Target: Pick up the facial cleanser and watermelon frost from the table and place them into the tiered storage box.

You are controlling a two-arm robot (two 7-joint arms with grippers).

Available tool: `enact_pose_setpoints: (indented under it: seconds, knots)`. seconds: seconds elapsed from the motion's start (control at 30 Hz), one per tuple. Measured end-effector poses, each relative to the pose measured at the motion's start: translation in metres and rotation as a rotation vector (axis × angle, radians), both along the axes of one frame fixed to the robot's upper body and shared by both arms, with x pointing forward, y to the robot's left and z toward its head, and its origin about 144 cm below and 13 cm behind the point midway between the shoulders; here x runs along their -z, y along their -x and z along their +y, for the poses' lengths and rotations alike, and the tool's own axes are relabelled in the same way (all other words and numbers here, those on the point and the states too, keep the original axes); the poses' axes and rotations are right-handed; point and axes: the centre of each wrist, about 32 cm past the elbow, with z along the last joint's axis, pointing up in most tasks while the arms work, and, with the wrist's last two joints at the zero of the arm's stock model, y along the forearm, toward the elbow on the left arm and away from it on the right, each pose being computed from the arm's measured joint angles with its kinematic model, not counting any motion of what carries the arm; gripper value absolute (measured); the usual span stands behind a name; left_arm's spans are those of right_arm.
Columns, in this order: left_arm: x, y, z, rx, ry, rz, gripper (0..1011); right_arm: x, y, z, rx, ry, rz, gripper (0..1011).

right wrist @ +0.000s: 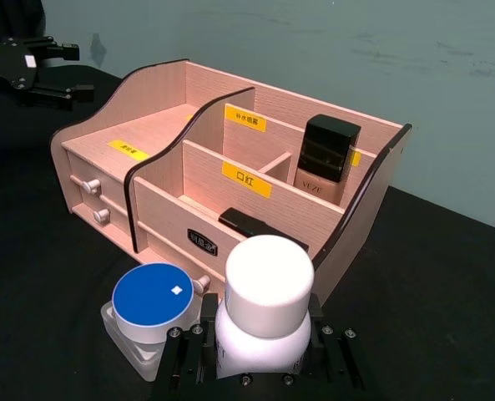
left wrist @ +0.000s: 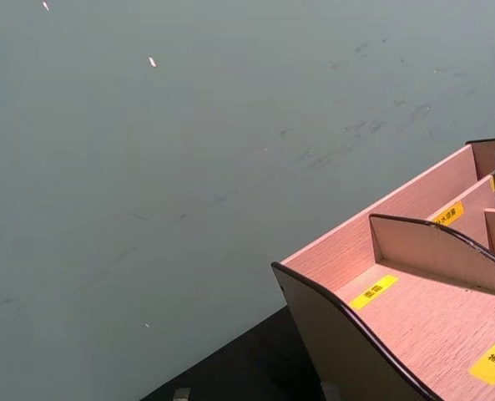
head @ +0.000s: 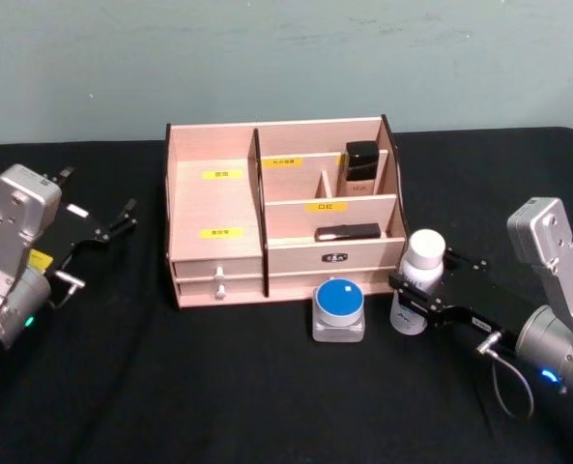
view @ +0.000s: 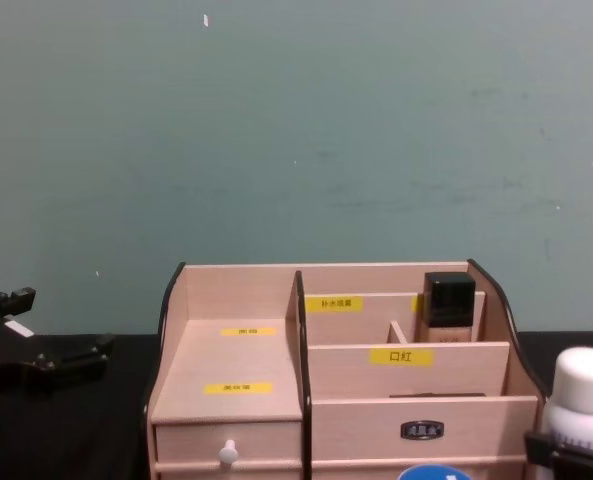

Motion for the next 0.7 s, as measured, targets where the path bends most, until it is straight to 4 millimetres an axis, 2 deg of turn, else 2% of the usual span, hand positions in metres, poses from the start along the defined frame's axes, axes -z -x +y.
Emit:
enact_pose_setpoints:
  seconds: [0.47,0.7]
  knots:
    - [0.0,0.0,0.0,0.0,0.0,0.0,1010,-0.001,0.003,-0.003,0.006,-0.02,-0.009,595]
    - [0.0,0.0,0.0,0.0,0.0,0.0,1010,-0.024,0.01,-0.004,-0.01,-0.02,-0.068,595]
